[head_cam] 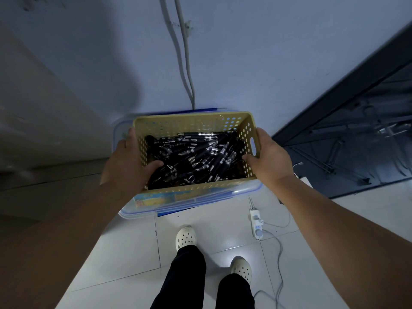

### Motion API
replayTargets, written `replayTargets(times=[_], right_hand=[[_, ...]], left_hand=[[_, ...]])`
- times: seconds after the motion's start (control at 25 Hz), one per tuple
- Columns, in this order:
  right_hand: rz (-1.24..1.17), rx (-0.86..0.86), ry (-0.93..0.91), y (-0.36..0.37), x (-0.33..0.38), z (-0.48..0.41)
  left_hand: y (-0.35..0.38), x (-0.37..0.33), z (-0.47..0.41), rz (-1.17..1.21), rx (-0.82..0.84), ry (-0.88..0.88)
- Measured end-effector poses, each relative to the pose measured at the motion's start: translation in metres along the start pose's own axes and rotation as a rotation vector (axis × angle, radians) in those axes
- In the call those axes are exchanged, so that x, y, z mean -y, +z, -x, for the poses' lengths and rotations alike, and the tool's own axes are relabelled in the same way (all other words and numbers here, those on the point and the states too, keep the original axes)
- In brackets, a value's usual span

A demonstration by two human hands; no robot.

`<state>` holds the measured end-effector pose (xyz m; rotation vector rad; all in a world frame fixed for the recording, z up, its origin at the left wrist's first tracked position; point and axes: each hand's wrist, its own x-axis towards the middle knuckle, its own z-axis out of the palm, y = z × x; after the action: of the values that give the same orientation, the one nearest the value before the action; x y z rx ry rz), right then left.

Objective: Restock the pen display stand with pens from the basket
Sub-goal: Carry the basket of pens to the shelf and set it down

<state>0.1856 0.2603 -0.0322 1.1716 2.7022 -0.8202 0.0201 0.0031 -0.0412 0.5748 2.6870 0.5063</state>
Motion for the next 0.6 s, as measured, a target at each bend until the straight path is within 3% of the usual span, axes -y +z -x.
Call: replayTargets(times=[0.28,0.6], right_hand=[[-0.069,-0.037,0.091,-0.047,-0.037,0.053],[-0.164,-0.209,0.284,-0.123,-0.136,0.139]], left_hand=[[-0.008,-0.042,0.019,0.039,0.037,0.146],[0.002,-0.172,0.082,0.099,0.071,0.348]])
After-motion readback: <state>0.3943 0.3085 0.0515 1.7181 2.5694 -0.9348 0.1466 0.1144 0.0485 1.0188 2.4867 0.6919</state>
